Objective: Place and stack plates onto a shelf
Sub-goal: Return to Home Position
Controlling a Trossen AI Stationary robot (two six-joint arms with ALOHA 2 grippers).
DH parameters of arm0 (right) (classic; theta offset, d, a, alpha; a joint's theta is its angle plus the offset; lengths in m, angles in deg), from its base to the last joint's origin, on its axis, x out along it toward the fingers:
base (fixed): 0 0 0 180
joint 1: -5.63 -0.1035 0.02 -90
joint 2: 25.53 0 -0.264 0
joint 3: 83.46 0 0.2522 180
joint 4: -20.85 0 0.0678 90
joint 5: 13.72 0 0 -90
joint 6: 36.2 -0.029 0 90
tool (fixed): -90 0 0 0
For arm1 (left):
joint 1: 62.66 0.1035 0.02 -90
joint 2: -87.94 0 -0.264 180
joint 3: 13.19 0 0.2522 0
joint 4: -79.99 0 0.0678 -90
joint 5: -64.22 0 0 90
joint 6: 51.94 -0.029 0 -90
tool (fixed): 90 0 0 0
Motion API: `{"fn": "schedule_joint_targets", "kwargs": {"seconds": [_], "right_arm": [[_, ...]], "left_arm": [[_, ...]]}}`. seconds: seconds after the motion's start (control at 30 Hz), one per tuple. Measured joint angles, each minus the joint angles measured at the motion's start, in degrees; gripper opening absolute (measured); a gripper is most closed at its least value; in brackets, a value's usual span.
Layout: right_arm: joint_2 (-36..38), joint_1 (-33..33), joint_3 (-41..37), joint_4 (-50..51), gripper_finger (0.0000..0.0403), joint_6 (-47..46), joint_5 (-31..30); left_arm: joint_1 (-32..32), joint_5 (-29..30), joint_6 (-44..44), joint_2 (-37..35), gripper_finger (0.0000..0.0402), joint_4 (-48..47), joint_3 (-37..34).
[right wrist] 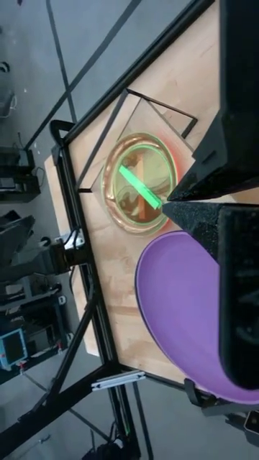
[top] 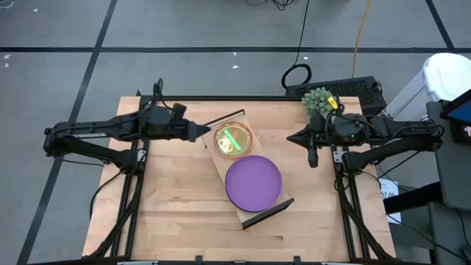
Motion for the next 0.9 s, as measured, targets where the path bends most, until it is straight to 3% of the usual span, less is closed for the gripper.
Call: {"fn": "schedule_joint_targets", "kwargs": {"seconds": [0.3,0.63,0.9], "right_arm": [[1.45,0.02,0.0,0.0,0.0,8.53,2.93],[2.24,0.0,-0.07,-0.03,0.0,15.55,2.97],[5.61,0.02,-6.49,-4.46,0.0,18.28,2.95]], "left_arm": [[-0.04,0.32,-15.12,-5.44,0.0107,2.78,0.0],[-2.48,-0.11,-37.62,-6.1,0.0012,3.15,0.0],[-4.66,-1.62,-52.85,-6.14,0.0005,6.04,-2.15]]}}
